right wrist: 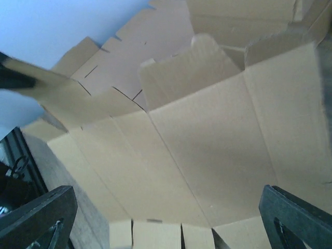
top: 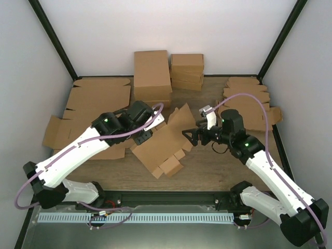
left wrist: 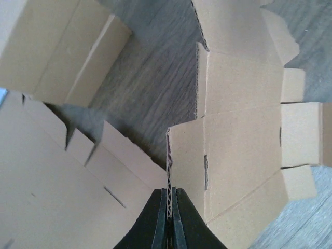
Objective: Fold the paper box
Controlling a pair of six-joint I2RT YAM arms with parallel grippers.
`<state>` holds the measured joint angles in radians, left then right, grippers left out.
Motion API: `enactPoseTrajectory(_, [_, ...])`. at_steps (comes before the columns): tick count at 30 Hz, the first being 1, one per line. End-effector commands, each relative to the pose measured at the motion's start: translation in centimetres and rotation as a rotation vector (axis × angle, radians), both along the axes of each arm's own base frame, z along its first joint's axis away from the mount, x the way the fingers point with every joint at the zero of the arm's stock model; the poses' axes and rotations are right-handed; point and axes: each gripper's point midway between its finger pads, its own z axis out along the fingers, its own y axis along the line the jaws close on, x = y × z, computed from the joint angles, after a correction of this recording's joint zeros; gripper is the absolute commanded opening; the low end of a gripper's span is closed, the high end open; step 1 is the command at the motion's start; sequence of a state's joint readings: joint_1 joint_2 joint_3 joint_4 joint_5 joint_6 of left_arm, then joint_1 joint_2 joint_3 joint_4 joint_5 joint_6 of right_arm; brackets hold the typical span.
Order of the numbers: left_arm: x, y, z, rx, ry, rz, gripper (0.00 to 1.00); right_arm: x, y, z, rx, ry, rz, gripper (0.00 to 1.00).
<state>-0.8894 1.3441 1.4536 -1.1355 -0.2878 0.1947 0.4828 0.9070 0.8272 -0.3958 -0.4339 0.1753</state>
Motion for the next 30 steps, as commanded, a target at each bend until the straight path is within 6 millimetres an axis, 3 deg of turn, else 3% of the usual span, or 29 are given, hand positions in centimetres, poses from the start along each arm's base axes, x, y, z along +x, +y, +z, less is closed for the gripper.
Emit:
enactPoseTrajectory(1, [-0.9,-0.5,2.5,0.025,-0.109,-0.192,0.04,-2.0,0.9,-0.7,0.033,0.008,0.116,1.00])
enactPoseTrajectory(4, [-0.8,-0.2,2.6,0.050,-0.130,-0.205,0.04,-3.1,1.6,0.3,0.063,-0.032,0.204,1.00])
enactPoseTrajectory(9, [-0.2,-0.3,2.4,0.124,-0.179,-0.216,0.04,-2.5,2.1,1.5,0.060,-0.043,0.222,1.00])
enactPoseTrajectory(15, [0.1,-0.7,2.0,0.201,-0.210,-0.227,0.04,-2.8,2.4,4.4,0.099,-0.093,0.247,1.00])
enactPoseTrajectory(23, [-0.7,-1.7,1.7,0.176,-0.223,-0.239,0.04,-3.1,1.7,4.3,0.095,-0.073,0.202,1.00])
enactPoseTrajectory(25, [-0.8,-2.0,1.5,0.177,-0.230,-0.258,0.04,-2.7,1.3,5.0,0.104,-0.091,0.160,1.00])
enactPoseTrajectory(30, [-1.1,-2.9,1.2,0.182,-0.234,-0.287,0.04,-3.7,0.7,9.0,0.137,-0.243,0.170,1.00])
